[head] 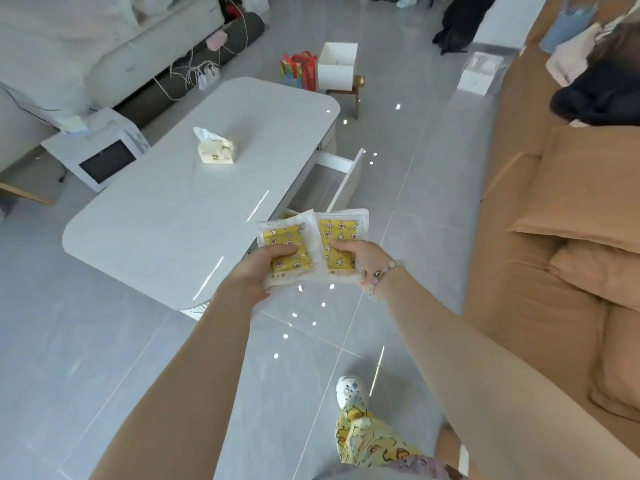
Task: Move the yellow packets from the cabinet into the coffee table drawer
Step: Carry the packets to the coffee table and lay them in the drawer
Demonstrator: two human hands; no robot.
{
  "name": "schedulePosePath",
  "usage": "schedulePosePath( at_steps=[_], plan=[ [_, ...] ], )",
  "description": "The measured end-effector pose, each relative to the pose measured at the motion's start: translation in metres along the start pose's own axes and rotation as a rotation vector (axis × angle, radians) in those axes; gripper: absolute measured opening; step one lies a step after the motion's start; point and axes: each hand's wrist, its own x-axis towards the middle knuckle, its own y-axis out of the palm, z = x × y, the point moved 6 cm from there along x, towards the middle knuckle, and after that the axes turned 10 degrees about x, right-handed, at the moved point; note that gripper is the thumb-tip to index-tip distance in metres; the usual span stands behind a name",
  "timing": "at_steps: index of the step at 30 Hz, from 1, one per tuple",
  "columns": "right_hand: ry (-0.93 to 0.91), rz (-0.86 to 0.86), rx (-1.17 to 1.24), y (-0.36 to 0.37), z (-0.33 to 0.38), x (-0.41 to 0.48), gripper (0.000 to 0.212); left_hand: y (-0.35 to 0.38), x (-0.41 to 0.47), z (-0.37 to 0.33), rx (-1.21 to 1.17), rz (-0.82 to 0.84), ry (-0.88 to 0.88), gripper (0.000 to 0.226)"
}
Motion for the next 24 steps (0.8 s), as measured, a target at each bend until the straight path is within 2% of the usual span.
schedulePosePath(
  at_steps=[4, 10, 24],
  plan=[
    [0.012, -0.030, 0.013, -0.018, 0.033, 0.035, 0.019, 0.028, 0.035, -0.028, -0.029, 0.043, -0.011, 0.010],
    [0.033, -0.019, -0.021, -0.040, 0.076, 0.079, 0.022, 0.059, 0.075, -0.055, -0.079, 0.017, -0.057, 0.009],
    [0.067, -0.047, -0.027, -0.051, 0.130, 0.182, 0.025, 0.080, 0.181, -0.121, 0.014, 0.048, -0.114, 0.009]
  ],
)
